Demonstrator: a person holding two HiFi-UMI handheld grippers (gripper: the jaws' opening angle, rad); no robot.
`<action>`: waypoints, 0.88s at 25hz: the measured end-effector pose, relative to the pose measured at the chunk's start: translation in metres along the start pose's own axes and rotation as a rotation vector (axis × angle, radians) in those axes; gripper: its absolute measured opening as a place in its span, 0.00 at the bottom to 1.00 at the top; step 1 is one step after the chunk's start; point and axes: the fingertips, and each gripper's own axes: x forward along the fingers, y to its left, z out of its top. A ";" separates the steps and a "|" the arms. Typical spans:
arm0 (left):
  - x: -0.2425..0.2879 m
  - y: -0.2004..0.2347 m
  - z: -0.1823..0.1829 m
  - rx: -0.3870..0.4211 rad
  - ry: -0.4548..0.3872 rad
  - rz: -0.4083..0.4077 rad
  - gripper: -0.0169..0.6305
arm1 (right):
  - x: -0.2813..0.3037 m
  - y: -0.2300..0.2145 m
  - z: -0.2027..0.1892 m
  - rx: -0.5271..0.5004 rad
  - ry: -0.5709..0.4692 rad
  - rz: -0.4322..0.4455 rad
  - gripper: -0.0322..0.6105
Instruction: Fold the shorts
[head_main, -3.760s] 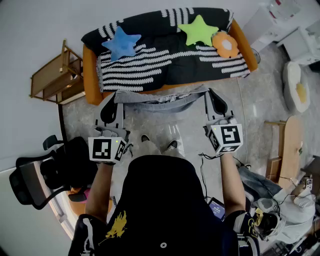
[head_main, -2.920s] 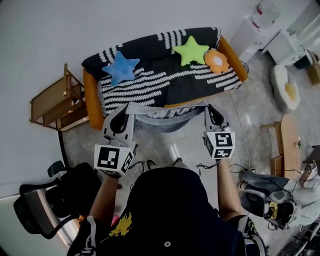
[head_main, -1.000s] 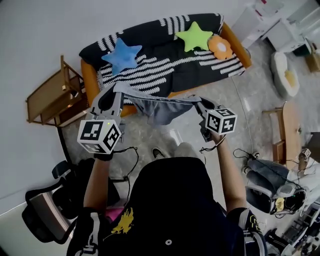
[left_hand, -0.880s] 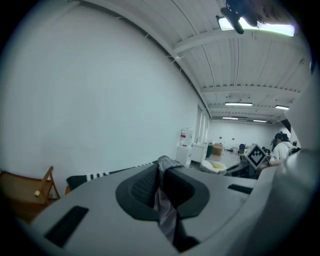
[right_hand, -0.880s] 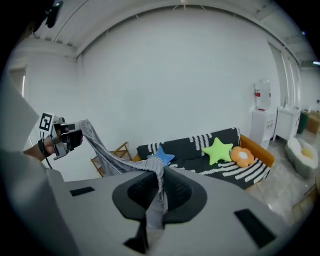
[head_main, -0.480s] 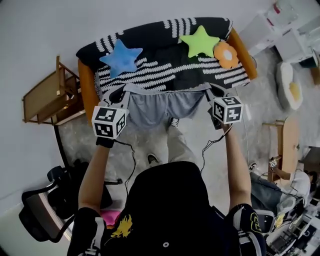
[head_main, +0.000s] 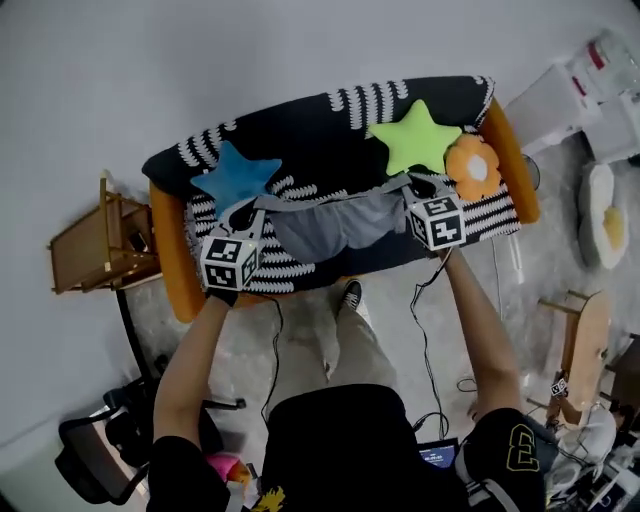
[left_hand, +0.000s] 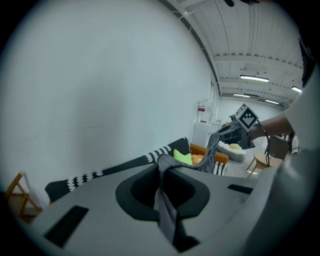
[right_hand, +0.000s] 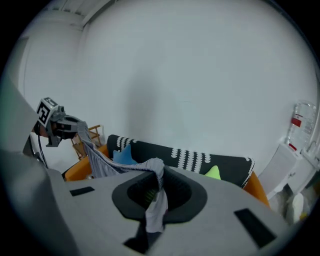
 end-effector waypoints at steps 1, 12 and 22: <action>0.018 0.011 0.006 0.000 0.009 -0.004 0.06 | 0.017 -0.011 0.009 -0.015 -0.005 -0.006 0.11; 0.104 0.073 0.021 0.148 -0.089 -0.022 0.06 | 0.099 -0.049 0.034 -0.025 -0.114 -0.069 0.13; 0.167 0.042 -0.231 0.067 0.171 -0.067 0.06 | 0.184 0.009 -0.233 0.076 0.152 -0.021 0.13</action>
